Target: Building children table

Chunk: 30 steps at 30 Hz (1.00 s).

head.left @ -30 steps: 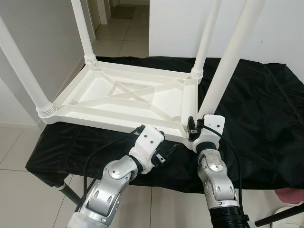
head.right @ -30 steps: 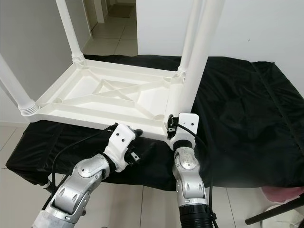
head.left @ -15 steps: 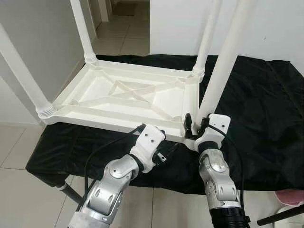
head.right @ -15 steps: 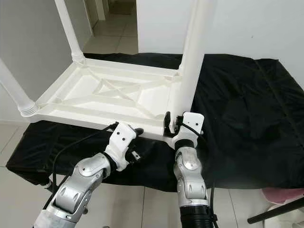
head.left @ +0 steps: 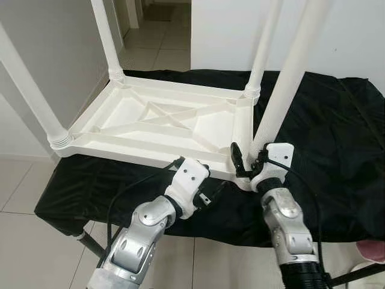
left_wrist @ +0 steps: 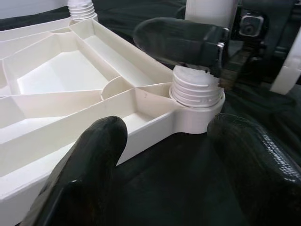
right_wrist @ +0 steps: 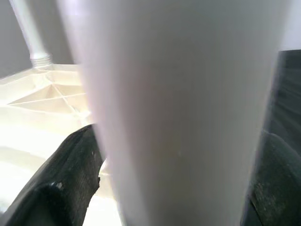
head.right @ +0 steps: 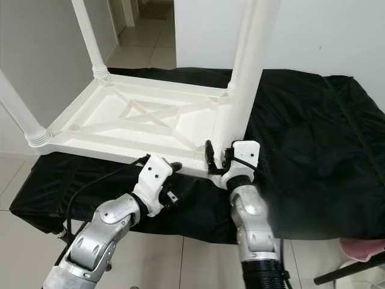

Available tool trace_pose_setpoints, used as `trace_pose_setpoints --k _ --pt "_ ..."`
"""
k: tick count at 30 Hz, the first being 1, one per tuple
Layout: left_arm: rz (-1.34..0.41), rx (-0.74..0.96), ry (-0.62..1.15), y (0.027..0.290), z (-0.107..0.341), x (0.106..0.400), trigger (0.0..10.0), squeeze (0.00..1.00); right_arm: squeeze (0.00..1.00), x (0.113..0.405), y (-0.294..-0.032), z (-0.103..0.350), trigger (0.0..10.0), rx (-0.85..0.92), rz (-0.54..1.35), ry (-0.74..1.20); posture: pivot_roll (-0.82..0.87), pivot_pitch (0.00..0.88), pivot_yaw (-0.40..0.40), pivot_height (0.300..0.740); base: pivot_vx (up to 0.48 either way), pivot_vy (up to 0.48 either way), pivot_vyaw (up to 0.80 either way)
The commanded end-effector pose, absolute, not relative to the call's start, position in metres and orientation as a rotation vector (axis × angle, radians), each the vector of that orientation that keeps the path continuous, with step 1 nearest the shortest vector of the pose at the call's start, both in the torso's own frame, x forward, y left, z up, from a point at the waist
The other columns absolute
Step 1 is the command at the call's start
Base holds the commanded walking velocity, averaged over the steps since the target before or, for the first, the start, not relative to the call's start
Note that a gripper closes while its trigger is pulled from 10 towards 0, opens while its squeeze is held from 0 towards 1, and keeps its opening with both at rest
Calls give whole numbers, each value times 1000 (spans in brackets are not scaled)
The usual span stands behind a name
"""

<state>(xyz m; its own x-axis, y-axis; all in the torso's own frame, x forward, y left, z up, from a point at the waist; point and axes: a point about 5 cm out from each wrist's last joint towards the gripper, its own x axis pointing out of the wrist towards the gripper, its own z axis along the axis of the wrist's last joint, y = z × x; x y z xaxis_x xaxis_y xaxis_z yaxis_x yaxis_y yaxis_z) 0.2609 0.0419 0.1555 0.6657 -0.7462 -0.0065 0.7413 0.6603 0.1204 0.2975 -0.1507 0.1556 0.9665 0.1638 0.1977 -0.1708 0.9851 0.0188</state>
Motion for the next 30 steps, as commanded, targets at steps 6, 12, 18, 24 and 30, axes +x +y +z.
trace_pose_setpoints --k 6,12,18,24,30 --pt "-788 138 -51 47 159 266 10000 0 0 304 -158 150 10000 -57 354 -169 -14 40 62 740 0 0 0" --pt "-801 144 -51 45 159 266 10000 0 0 311 -167 145 10000 -124 451 -128 -16 39 78 740 0 0 0" --pt "-805 146 -49 46 160 267 10000 0 0 319 -176 142 10000 -169 475 -91 -15 45 77 740 0 0 0" --pt "-820 142 -30 45 156 261 10000 0 0 322 -184 139 5059 -203 530 -69 -12 64 78 740 0 0 0" --pt "-827 143 -25 44 155 260 10000 0 0 325 -186 142 784 -214 561 -80 -14 61 77 740 0 0 0"
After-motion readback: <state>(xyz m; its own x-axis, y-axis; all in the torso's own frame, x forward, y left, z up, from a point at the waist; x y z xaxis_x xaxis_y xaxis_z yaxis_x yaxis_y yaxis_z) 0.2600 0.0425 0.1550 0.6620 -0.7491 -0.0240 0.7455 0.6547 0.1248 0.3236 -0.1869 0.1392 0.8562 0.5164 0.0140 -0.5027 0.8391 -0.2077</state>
